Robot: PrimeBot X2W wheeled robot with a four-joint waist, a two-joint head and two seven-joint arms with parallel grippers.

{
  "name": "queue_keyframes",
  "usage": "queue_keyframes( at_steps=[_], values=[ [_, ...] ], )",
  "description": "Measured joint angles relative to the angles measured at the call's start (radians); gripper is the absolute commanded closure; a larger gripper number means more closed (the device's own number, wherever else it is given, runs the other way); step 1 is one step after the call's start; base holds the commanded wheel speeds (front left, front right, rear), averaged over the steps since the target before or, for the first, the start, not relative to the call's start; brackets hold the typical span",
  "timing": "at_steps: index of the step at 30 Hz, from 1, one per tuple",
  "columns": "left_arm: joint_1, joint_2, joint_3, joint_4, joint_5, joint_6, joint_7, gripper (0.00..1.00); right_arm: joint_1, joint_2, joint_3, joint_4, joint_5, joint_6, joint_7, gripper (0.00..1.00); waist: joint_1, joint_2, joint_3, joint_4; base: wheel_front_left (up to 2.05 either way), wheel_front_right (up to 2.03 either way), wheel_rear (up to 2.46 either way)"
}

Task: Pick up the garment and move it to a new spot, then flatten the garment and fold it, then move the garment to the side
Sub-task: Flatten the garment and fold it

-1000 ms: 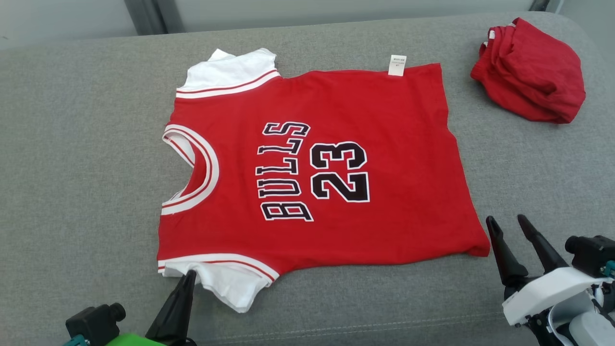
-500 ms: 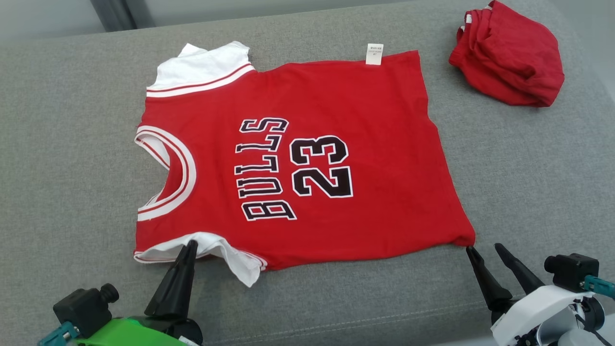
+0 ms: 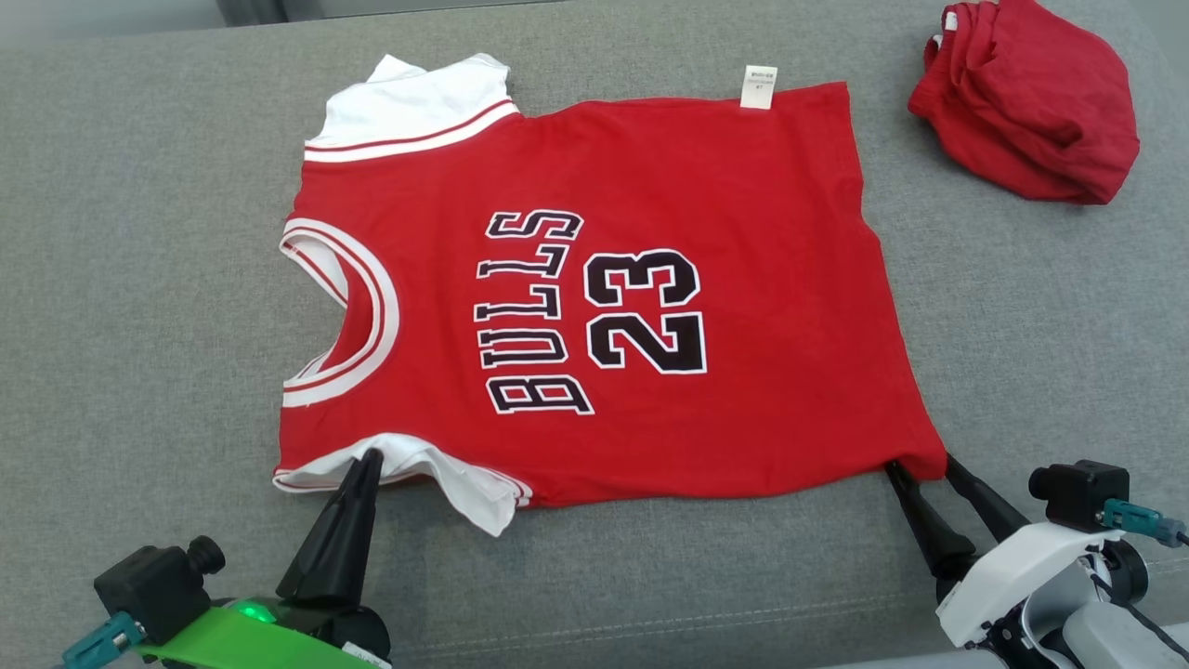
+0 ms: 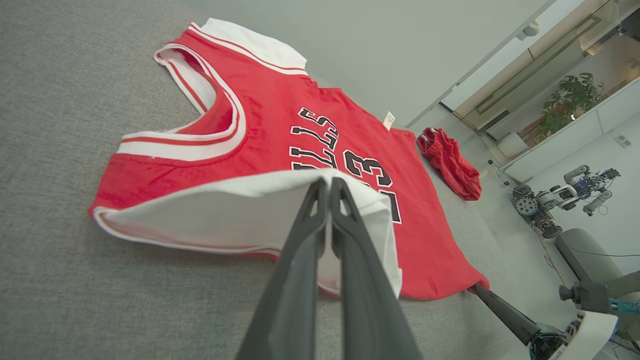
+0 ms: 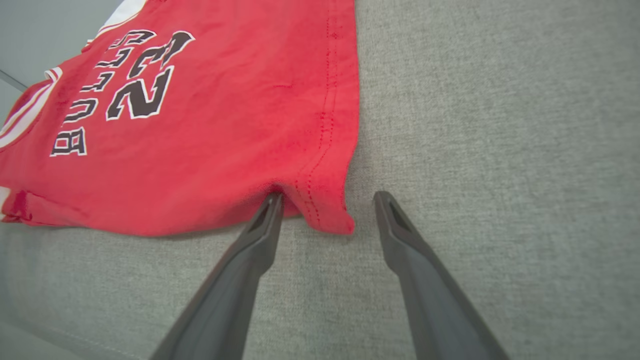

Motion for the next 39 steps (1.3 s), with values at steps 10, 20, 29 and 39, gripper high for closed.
queue_keyframes(
  at_steps=[10,20,29,39],
  values=[
    [0.0,0.005,0.012,-0.015,0.0,0.01,0.0,1.0,-0.035,0.016,0.025,0.047,-0.002,0.021,0.006,0.92,0.0,0.0,0.01,0.001,0.0,0.0,0.0],
    [0.0,0.006,0.041,-0.042,-0.002,0.01,-0.002,1.0,-0.057,0.015,0.032,0.049,0.003,0.036,0.006,1.0,0.0,0.0,0.015,-0.029,0.0,0.0,0.0],
    [0.001,0.013,0.095,-0.056,-0.037,0.02,-0.03,1.0,-0.056,-0.011,0.024,-0.023,0.065,0.051,0.017,1.0,0.0,0.0,-0.003,-0.062,0.0,0.0,0.0],
    [-0.008,0.014,0.095,-0.04,-0.045,0.026,-0.025,1.0,-0.059,-0.048,0.037,-0.091,0.162,0.06,0.119,1.0,0.0,0.0,-0.029,-0.09,0.0,0.0,0.0]
  ],
)
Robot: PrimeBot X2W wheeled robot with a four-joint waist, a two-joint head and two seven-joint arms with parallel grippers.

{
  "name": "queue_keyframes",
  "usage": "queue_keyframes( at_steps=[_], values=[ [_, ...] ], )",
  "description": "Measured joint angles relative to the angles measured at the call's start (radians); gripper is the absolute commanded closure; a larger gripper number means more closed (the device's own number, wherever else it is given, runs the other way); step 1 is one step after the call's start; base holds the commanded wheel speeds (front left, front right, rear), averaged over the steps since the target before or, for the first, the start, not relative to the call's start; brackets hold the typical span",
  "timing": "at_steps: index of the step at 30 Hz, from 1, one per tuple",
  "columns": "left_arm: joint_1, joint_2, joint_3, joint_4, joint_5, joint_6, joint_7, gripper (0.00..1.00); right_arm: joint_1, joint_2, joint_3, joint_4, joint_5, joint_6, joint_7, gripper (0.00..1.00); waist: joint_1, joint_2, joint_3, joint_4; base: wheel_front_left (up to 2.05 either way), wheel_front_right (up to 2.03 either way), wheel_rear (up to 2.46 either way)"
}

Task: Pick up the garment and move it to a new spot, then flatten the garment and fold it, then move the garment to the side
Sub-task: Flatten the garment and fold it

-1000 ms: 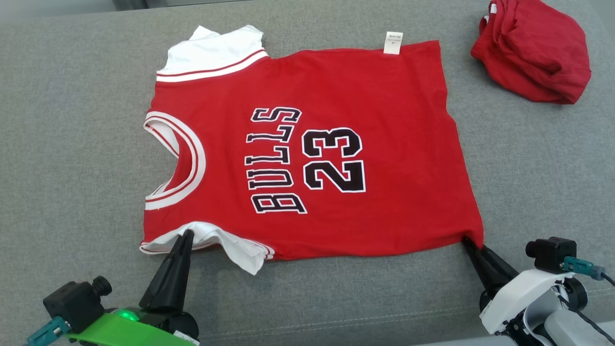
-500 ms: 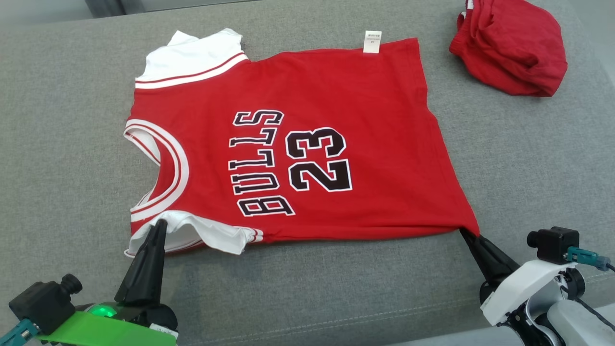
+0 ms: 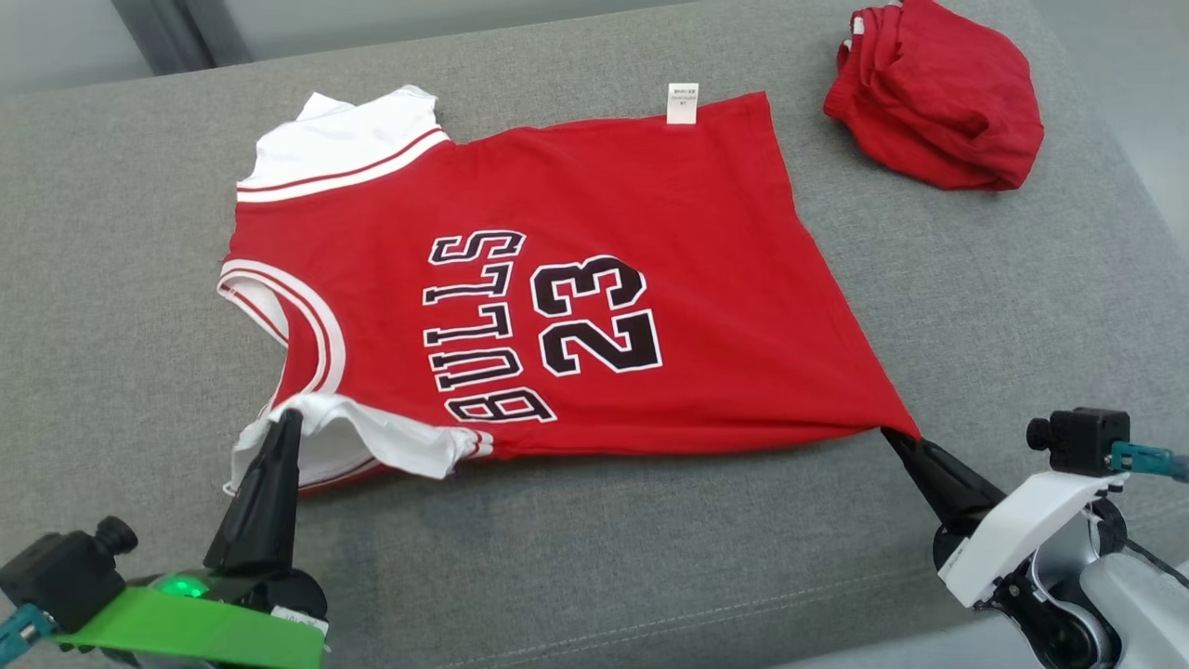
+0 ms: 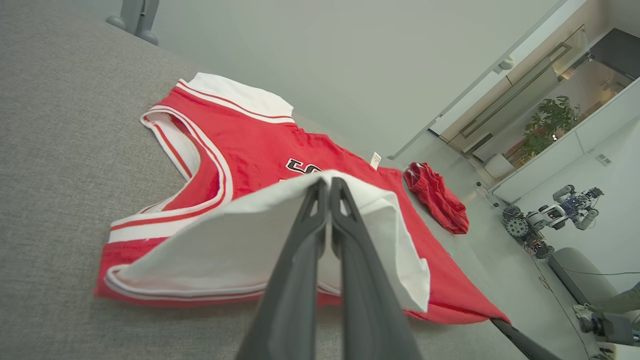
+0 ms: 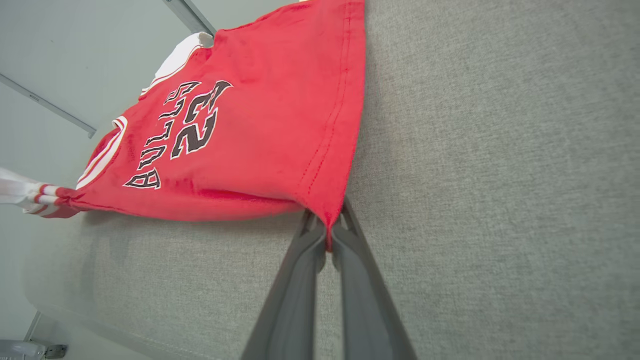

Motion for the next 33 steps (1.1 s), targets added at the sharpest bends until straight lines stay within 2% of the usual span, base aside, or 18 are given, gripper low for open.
queue_keyframes(
  at_steps=[13,19,23,28,33],
  values=[
    [-0.169,0.012,0.037,0.101,-0.014,0.009,0.017,1.0,-0.157,-0.026,0.029,-0.039,0.245,0.0,0.255,1.0,0.0,0.0,0.003,0.007,0.0,0.0,0.0],
    [-0.238,0.014,0.031,0.199,-0.017,0.011,0.05,1.0,-0.231,-0.017,0.008,0.024,0.353,0.0,0.376,1.0,0.0,0.0,0.005,0.01,0.0,0.0,0.0],
    [-0.272,0.021,0.03,0.273,-0.016,0.027,0.066,1.0,-0.281,-0.003,-0.001,0.066,0.408,-0.001,0.447,1.0,0.0,0.0,0.005,0.012,0.0,0.0,0.0],
    [-0.326,0.009,0.036,0.338,-0.034,0.037,0.069,1.0,-0.34,0.01,-0.021,0.132,0.475,-0.043,0.532,1.0,0.0,0.0,0.006,0.013,0.0,0.0,0.0],
    [-0.363,-0.003,0.041,0.396,-0.053,0.048,0.078,1.0,-0.39,0.029,-0.034,0.184,0.492,-0.086,0.577,1.0,0.0,0.0,0.014,0.014,0.0,0.0,0.0]
  ],
)
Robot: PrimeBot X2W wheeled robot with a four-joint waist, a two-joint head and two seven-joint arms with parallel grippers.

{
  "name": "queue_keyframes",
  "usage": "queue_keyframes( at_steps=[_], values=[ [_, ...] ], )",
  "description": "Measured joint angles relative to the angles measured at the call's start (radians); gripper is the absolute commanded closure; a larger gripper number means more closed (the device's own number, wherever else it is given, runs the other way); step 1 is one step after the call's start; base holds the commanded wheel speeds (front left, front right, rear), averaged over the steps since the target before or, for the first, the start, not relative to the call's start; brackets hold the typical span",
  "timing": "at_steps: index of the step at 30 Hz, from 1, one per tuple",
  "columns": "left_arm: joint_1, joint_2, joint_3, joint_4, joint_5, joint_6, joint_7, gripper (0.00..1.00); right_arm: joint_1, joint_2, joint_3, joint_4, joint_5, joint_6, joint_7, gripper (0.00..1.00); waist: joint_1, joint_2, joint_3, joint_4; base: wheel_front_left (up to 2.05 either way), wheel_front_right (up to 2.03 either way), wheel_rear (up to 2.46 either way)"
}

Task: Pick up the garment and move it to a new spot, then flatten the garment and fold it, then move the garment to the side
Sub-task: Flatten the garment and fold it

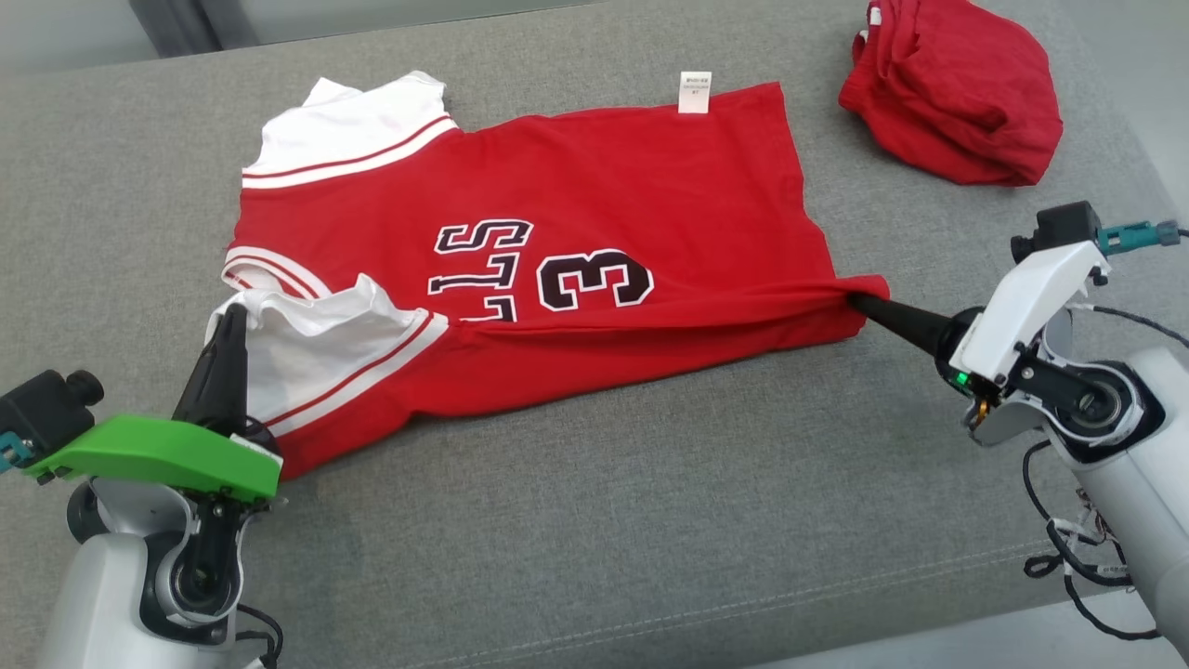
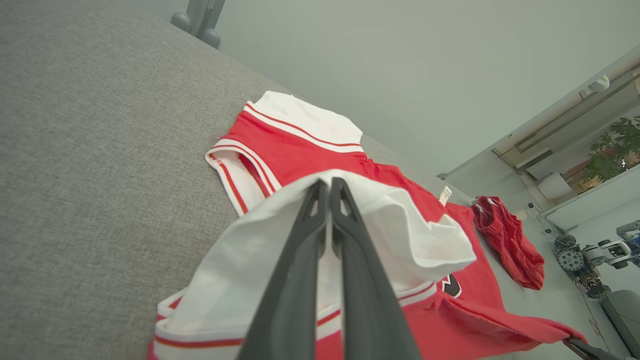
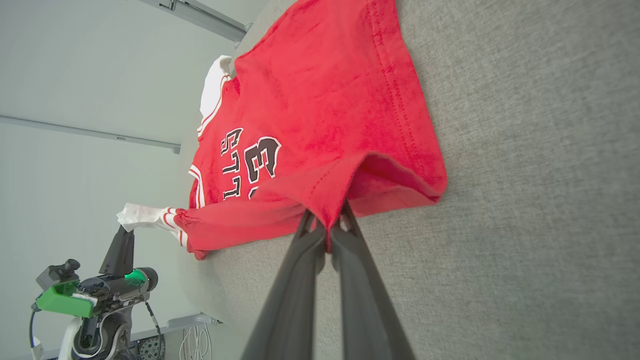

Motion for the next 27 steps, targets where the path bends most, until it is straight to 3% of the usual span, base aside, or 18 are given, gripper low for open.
queue_keyframes(
  at_steps=[8,14,15,16,18,20,21,22,23,27],
  values=[
    [-0.094,-0.013,0.001,0.094,-0.006,0.009,0.002,1.0,-0.105,0.015,0.003,0.073,-0.004,-0.056,0.046,1.0,0.0,0.0,0.038,0.004,0.0,0.0,0.0],
    [-0.148,-0.012,-0.008,0.153,0.002,0.013,0.01,1.0,-0.162,0.023,0.022,0.115,-0.036,-0.067,0.058,1.0,0.0,0.0,0.071,0.01,0.0,0.0,0.0],
    [-0.154,-0.011,-0.009,0.162,0.004,0.013,0.01,1.0,-0.171,0.026,0.024,0.123,-0.041,-0.067,0.057,0.9,0.0,0.0,0.076,0.011,0.0,0.0,0.0],
    [-0.159,-0.01,-0.01,0.173,0.006,0.012,0.01,1.0,-0.181,0.03,0.026,0.132,-0.046,-0.066,0.056,0.64,0.0,0.0,0.079,0.011,0.0,0.0,0.0],
    [-0.164,-0.005,-0.013,0.192,0.013,0.012,0.01,1.0,-0.193,0.036,0.031,0.143,-0.057,-0.065,0.056,0.0,0.0,0.0,0.084,0.012,0.0,0.0,0.0],
    [-0.17,-0.002,-0.013,0.207,0.013,0.012,0.009,0.66,-0.202,0.039,0.033,0.154,-0.066,-0.064,0.049,0.0,0.0,0.0,0.085,0.012,0.0,0.0,0.0],
    [-0.175,-0.001,-0.015,0.214,0.016,0.012,0.008,0.55,-0.206,0.039,0.033,0.16,-0.068,-0.064,0.045,0.0,0.0,0.0,0.086,0.011,0.0,0.0,0.0],
    [-0.179,0.001,-0.016,0.22,0.019,0.011,0.008,0.15,-0.209,0.04,0.031,0.168,-0.069,-0.064,0.039,0.0,0.0,0.0,0.087,0.011,0.0,0.0,0.0],
    [-0.184,0.002,-0.016,0.224,0.019,0.005,0.007,0.0,-0.214,0.041,0.03,0.176,-0.07,-0.064,0.033,0.0,0.0,0.0,0.087,0.011,0.0,0.0,0.0],
    [-0.205,0.002,-0.011,0.243,0.019,-0.006,-0.014,0.0,-0.233,0.051,0.024,0.202,-0.075,-0.061,0.015,0.0,0.0,0.0,0.09,0.011,0.0,0.0,0.0]
  ],
)
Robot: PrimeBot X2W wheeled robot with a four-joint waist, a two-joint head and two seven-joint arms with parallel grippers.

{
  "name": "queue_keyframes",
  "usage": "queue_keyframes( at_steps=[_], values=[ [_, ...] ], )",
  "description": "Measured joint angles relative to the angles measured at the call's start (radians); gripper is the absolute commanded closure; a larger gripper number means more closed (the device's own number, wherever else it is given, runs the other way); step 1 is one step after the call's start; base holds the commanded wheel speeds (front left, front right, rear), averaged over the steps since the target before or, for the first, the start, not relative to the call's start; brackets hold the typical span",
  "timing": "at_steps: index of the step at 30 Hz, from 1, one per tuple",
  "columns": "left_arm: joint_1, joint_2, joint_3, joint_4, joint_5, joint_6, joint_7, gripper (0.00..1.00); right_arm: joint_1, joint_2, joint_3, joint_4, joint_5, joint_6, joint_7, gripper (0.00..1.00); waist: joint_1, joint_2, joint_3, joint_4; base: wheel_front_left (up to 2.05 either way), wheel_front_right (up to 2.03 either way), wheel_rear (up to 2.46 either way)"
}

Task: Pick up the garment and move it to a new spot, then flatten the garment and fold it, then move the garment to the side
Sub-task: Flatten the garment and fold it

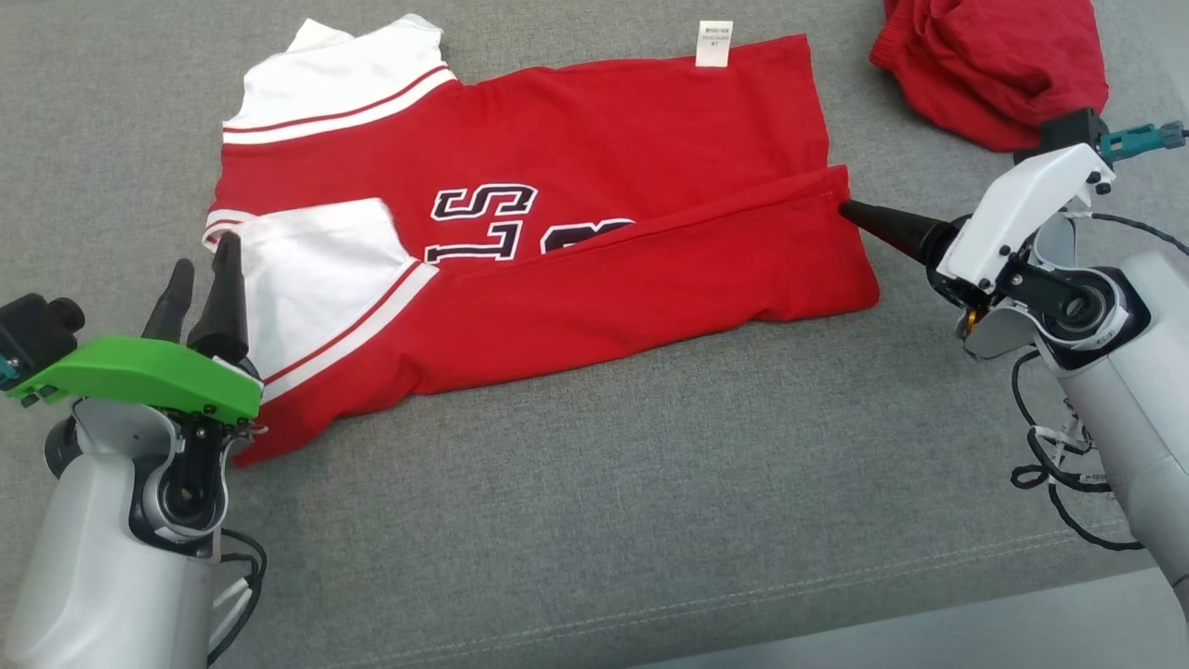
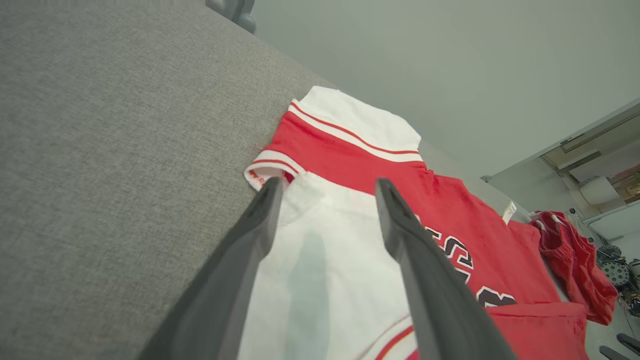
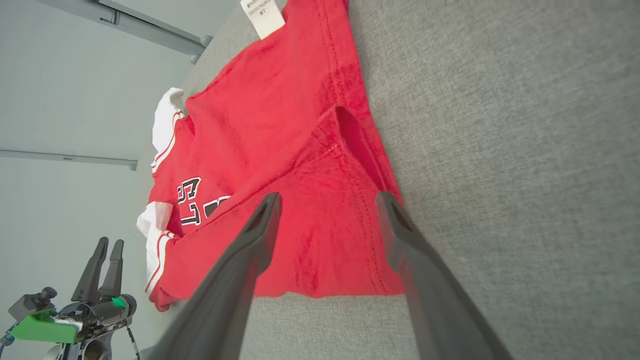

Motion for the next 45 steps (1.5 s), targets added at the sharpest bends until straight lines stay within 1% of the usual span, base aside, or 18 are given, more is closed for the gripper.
queue_keyframes(
  at_steps=[5,8,9,15,17,20,24,25,32,38,43,45],
  values=[
    [-0.017,0.001,0.007,0.008,0.001,-0.014,-0.032,0.0,-0.018,0.02,-0.016,0.018,0.001,0.019,-0.029,0.0,0.0,0.0,0.001,-0.001,0.0,0.0,0.0],
    [-0.024,0.011,0.007,0.008,0.024,-0.018,-0.051,0.0,-0.029,0.019,-0.018,0.024,0.0,0.038,-0.039,0.0,0.0,0.0,-0.001,-0.002,0.0,0.0,0.0],
    [-0.025,0.018,0.007,0.009,0.036,-0.025,-0.058,0.0,-0.03,0.016,-0.018,0.026,-0.002,0.046,-0.045,0.0,0.0,0.0,-0.002,-0.002,0.0,0.0,0.0],
    [-0.028,0.057,0.003,0.018,0.069,-0.035,-0.093,0.0,-0.048,-0.023,-0.011,0.03,-0.069,0.095,-0.112,0.0,0.0,0.0,-0.014,-0.006,0.0,0.0,0.0],
    [-0.028,0.067,-0.012,0.021,0.105,-0.04,-0.101,0.0,-0.057,-0.03,0.003,0.024,-0.099,0.108,-0.137,0.0,0.0,0.0,-0.021,-0.009,0.0,0.0,0.0],
    [-0.029,0.072,-0.045,0.024,0.128,-0.043,-0.103,0.0,-0.064,-0.048,0.023,0.017,-0.154,0.118,-0.183,0.0,0.0,0.0,-0.035,-0.014,0.0,0.0,0.0],
    [-0.032,0.073,-0.068,0.014,0.163,-0.051,-0.123,0.0,-0.069,-0.072,0.046,-0.008,-0.228,0.124,-0.252,0.0,0.0,0.0,-0.053,-0.021,0.0,0.0,0.0],
    [-0.034,0.075,-0.073,0.01,0.172,-0.051,-0.123,0.0,-0.069,-0.072,0.05,-0.013,-0.24,0.129,-0.269,0.0,0.0,0.0,-0.057,-0.024,0.0,0.0,0.0],
    [-0.063,0.074,-0.111,0.002,0.193,-0.052,-0.137,0.0,-0.066,-0.064,0.066,-0.033,-0.298,0.13,-0.384,0.0,0.0,0.0,-0.073,-0.039,0.0,0.0,0.0],
    [-0.051,0.055,-0.115,0.003,0.205,-0.052,-0.157,0.0,-0.019,-0.035,0.065,-0.032,-0.293,0.138,-0.448,0.0,0.0,0.0,-0.077,-0.039,0.0,0.0,0.0],
    [0.019,0.028,-0.115,0.008,0.192,-0.052,-0.173,0.0,0.051,-0.029,0.048,-0.026,-0.275,0.138,-0.5,0.0,0.0,0.0,-0.082,-0.032,0.0,0.0,0.0],
    [0.065,0.016,-0.113,0.01,0.17,-0.052,-0.182,0.0,0.085,-0.026,0.039,-0.025,-0.262,0.138,-0.525,0.0,0.0,0.0,-0.085,-0.026,0.0,0.0,0.0]
  ],
)
